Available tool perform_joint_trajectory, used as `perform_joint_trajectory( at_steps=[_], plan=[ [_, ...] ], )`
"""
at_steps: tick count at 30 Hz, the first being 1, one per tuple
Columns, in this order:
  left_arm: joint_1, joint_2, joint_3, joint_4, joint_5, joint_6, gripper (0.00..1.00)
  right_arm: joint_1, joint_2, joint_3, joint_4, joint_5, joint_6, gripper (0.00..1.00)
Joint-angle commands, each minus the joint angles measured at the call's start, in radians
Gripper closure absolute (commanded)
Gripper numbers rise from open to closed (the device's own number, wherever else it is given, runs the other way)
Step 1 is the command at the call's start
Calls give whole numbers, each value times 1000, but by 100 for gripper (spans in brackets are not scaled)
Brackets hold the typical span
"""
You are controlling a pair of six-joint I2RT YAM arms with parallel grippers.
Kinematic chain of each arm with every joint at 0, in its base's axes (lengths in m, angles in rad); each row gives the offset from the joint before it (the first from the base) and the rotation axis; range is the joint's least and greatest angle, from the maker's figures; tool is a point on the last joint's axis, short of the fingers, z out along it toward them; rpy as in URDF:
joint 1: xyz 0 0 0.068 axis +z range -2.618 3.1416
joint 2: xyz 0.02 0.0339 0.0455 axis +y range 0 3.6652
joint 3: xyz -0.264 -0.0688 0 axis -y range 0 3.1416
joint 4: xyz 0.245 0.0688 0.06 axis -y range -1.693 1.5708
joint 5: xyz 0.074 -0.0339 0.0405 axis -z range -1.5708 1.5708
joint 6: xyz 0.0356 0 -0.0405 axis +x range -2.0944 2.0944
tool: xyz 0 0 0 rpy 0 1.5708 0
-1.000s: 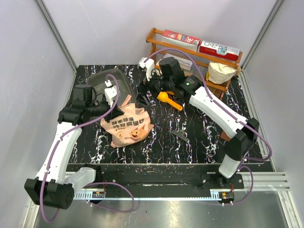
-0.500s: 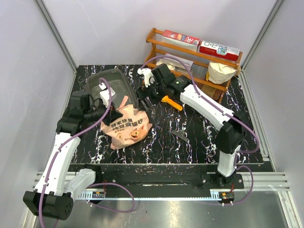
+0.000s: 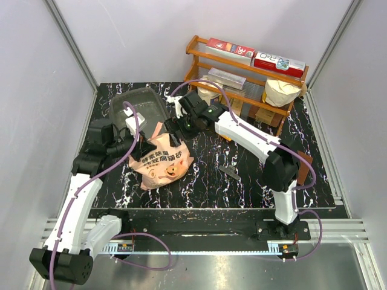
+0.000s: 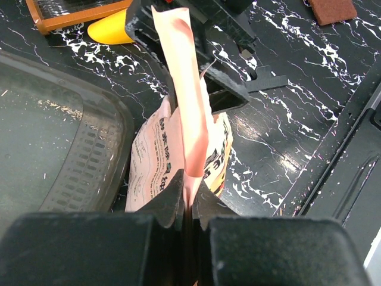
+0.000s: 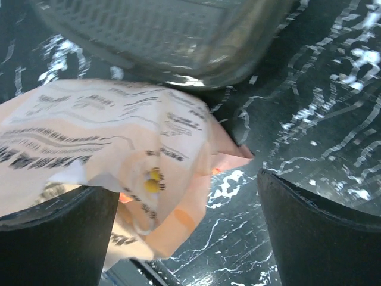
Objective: Fill the litter box with clean litter
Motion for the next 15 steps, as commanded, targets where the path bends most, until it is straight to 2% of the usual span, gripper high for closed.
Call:
perform_joint_trajectory(
  at_steps=[1, 3, 6, 14, 15],
  plan=[
    [1, -47, 21, 188, 33, -35, 100, 21, -2, 58, -32, 303, 95, 0],
    [3, -50, 20, 186, 27, -30, 100, 21, -29, 37, -48, 430, 87, 0],
    [1, -53, 14, 189, 24, -18, 100, 4, -83, 20, -57, 515, 30, 0],
    [3, -57, 14, 194, 15, -9, 100, -68, -145, -2, -66, 514, -25, 0],
    [3, -57, 15, 194, 16, -10, 100, -70, -148, 9, -57, 473, -37, 0]
  ],
)
